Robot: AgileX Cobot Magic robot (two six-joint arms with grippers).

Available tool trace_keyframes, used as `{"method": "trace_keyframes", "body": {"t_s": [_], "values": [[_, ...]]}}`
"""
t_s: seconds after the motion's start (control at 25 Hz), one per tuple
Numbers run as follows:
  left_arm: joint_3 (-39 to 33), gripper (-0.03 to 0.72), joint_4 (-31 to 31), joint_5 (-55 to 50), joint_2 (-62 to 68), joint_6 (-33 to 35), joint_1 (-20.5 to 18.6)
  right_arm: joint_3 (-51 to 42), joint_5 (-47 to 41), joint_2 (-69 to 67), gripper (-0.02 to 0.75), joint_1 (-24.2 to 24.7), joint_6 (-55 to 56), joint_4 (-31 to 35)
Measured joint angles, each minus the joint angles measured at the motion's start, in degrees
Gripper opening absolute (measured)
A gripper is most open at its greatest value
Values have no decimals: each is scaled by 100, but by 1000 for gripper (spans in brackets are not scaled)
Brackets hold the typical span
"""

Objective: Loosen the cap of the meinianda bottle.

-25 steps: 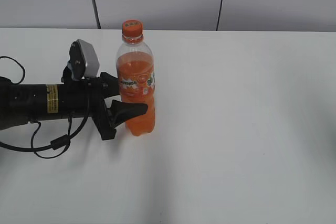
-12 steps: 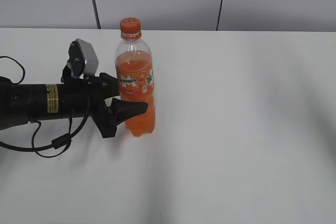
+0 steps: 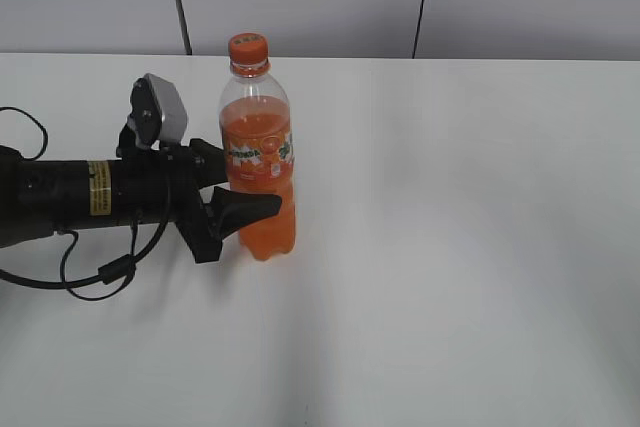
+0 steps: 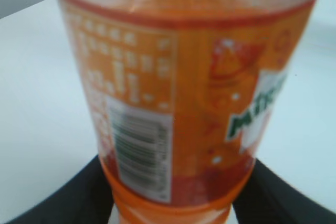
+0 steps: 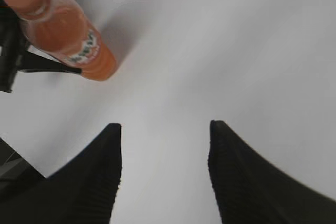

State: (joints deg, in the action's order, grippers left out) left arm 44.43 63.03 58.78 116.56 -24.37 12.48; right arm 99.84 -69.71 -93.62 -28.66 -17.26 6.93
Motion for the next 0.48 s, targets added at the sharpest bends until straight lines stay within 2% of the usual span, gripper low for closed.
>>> {"method": "trace_keyframes", "body": {"t_s": [0.24,0.48], "values": [[0,403,0,0,0,-6,0,987,-11,-852,404,-653,248,27],[0,403,6,0,0,-6,0,1709,-7,-1533,443,-1102,463,27]]}}
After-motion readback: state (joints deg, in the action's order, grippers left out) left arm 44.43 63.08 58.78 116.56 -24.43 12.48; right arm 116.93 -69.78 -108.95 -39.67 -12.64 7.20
